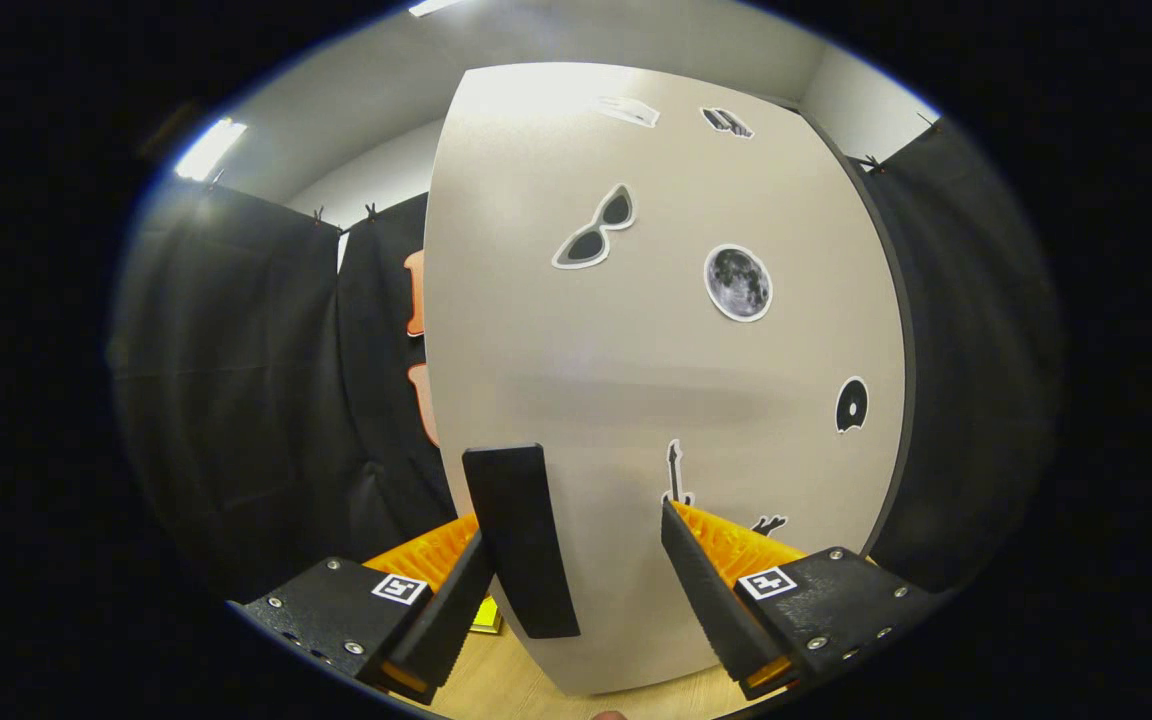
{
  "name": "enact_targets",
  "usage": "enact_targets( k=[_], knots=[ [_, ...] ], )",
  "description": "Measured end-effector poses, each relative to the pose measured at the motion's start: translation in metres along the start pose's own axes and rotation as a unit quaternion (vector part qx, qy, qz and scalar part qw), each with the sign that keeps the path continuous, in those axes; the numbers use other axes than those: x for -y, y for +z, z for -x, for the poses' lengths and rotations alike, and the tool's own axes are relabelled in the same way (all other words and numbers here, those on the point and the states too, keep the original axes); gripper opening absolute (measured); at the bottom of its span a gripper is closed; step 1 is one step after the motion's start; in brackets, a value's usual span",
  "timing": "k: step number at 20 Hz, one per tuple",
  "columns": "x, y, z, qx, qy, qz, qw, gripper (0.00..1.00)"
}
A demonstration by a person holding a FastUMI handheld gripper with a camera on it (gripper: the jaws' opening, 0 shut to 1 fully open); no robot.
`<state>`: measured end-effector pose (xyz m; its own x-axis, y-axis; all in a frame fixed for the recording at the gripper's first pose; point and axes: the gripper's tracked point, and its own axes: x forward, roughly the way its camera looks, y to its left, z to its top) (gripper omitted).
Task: Open the shoe cabinet door, grab the shoes and put them into the shoe cabinet, then close the shoe cabinet door.
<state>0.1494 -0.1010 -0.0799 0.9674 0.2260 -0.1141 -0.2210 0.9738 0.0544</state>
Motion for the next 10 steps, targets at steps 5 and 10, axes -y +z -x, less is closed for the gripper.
enact_targets(
  k=[5, 10],
  knots=[
    [-0.002, -0.001, -0.009, 0.003, -0.033, 0.003, 0.999, 0.97],
    [-0.002, 0.000, -0.015, 0.008, -0.066, 0.008, 0.998, 0.97]
  ],
)
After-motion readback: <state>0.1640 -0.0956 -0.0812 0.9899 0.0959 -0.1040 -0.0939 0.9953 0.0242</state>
